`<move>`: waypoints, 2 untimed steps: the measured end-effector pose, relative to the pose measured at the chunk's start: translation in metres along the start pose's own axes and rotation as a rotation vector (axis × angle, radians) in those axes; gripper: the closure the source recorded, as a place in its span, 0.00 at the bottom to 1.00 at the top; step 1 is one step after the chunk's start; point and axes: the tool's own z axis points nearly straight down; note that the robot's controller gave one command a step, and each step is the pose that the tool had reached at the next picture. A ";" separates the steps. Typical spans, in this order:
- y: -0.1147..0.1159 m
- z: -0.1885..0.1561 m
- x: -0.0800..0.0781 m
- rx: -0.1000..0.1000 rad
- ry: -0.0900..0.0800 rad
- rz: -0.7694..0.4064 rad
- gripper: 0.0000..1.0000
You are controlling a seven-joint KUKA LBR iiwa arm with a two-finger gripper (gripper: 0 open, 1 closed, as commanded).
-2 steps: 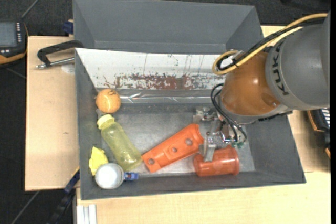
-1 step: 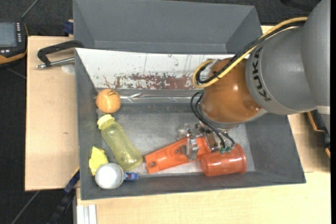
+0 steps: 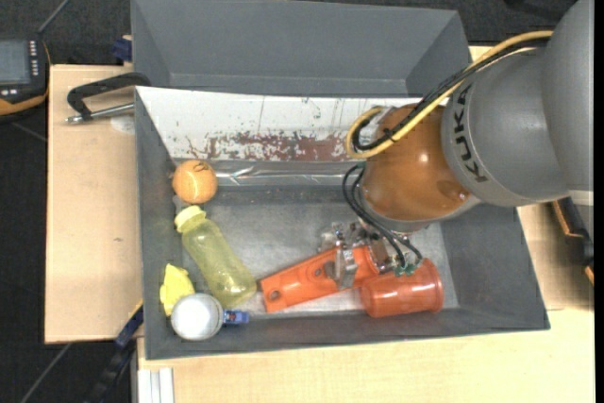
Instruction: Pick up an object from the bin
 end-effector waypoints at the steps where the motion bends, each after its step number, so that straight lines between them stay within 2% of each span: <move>1: -0.003 -0.047 0.000 -0.001 0.005 -0.014 1.00; 2: -0.009 -0.059 -0.006 0.001 -0.010 -0.020 1.00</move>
Offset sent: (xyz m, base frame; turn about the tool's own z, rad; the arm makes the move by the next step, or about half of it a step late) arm 0.0071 -0.0165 0.0050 -0.0303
